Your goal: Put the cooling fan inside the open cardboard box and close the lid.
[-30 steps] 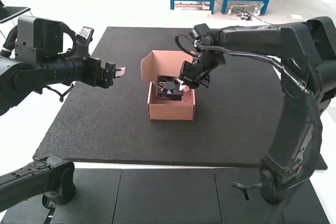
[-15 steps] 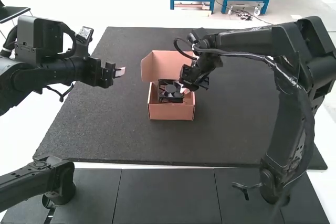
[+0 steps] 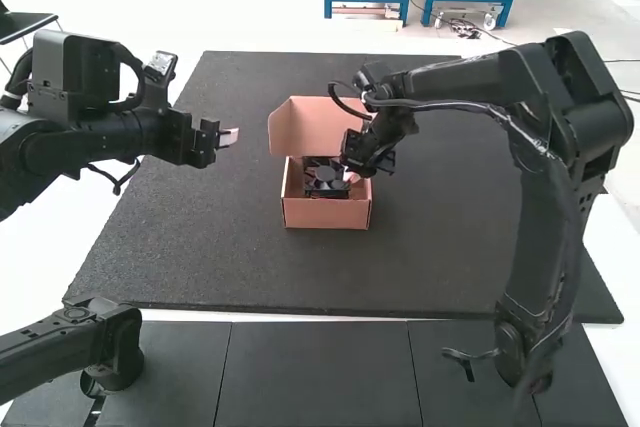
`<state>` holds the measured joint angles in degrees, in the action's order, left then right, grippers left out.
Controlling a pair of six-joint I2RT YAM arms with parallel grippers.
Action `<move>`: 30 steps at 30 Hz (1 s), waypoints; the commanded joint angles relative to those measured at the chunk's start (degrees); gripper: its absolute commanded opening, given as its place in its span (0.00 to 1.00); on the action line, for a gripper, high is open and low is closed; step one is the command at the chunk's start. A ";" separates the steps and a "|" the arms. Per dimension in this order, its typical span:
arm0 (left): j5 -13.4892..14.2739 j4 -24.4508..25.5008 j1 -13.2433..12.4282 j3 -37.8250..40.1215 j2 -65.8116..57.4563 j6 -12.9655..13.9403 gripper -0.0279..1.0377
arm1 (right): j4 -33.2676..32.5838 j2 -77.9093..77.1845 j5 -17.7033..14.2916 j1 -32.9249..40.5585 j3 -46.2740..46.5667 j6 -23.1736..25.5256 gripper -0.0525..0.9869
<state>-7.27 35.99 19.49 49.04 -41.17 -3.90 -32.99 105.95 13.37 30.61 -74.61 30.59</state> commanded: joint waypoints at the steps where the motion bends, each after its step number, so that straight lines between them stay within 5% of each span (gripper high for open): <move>1: 0.41 -0.30 -0.50 -0.08 1.00 -0.32 0.93 | 0.56 -0.22 -1.24 -1.26 -0.45 -1.41 0.03; 23: 0.41 0.22 -0.50 0.71 1.18 -1.28 0.93 | 2.93 3.03 -2.99 -0.55 0.78 -3.34 0.04; 30: 0.41 -1.01 -0.59 -0.08 1.09 -1.55 0.93 | 2.06 3.12 -1.24 -0.55 -1.33 -4.31 0.35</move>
<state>-7.27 35.77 19.49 49.04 -41.19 -4.78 -30.41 109.82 11.44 30.46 -73.60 27.24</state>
